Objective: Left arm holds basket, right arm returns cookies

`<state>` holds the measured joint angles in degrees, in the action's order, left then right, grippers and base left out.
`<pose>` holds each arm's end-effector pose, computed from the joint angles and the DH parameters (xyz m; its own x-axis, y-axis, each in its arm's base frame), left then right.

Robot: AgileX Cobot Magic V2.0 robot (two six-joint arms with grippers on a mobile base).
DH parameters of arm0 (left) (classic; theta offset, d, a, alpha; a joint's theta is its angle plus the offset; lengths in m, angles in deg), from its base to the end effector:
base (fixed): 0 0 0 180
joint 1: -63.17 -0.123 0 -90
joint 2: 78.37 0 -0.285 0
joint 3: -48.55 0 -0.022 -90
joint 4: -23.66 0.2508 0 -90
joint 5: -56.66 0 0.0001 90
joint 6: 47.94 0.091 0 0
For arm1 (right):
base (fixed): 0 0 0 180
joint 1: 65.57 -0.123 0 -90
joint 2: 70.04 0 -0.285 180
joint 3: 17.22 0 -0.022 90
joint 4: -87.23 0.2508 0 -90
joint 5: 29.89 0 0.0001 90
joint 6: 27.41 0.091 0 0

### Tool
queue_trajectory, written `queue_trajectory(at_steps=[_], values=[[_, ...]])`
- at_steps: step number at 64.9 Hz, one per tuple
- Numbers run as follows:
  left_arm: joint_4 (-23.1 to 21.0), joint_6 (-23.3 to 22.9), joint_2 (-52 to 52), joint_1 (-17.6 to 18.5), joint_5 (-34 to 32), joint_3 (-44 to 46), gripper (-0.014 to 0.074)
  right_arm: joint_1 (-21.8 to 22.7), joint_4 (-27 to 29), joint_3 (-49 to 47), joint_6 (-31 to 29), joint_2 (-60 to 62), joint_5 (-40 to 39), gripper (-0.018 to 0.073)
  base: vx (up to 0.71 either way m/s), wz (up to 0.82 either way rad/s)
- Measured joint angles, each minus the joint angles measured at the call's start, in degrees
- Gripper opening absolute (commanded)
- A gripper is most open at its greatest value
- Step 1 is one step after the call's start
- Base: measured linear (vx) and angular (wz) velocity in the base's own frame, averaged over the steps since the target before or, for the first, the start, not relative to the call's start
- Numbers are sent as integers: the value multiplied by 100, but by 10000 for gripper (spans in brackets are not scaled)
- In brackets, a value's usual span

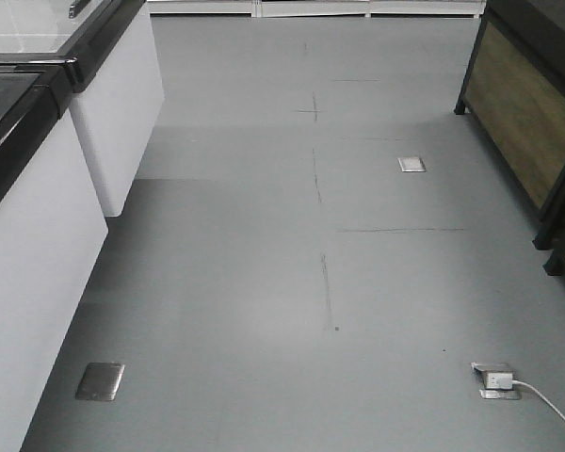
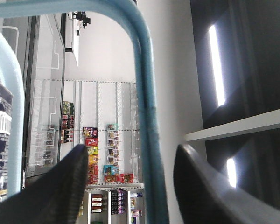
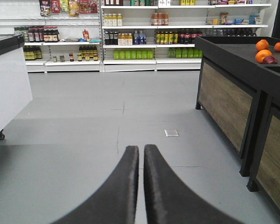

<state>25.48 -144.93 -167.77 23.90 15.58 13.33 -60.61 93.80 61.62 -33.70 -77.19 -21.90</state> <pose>0.2383 0.1924 0.2937 0.6053 -0.7903 0.0949 0.1469 -0.0063 -0.9891 0.0565 -0.0034 0.1916 -0.0680 0.0097 -0.9976 0.0709 0.9975 0.0049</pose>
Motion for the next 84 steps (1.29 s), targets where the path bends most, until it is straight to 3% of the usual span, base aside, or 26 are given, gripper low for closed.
queue_trajectory(at_steps=[17, 47, 66, 75, 84], values=[[-17, -12, -48, 0, -248, 30, -9, 0, 0, 0, 0, 0, 0, -6, 0, 0], [-94, -157, -55, 0, -355, 47, -6, 0, 0, 0, 0, 0, 0, -6, 0, 0], [11, -559, -132, 0, -709, 69, -6, 0, 0, 0, 0, 0, 0, -6, 0, 0], [280, -792, -148, 0, -894, 407, -6, 0, 0, 0, 0, 0, 0, -6, 0, 0], [913, -1264, -148, 0, -1054, 891, -6, 0, 0, 0, 0, 0, 0, -6, 0, 0]])
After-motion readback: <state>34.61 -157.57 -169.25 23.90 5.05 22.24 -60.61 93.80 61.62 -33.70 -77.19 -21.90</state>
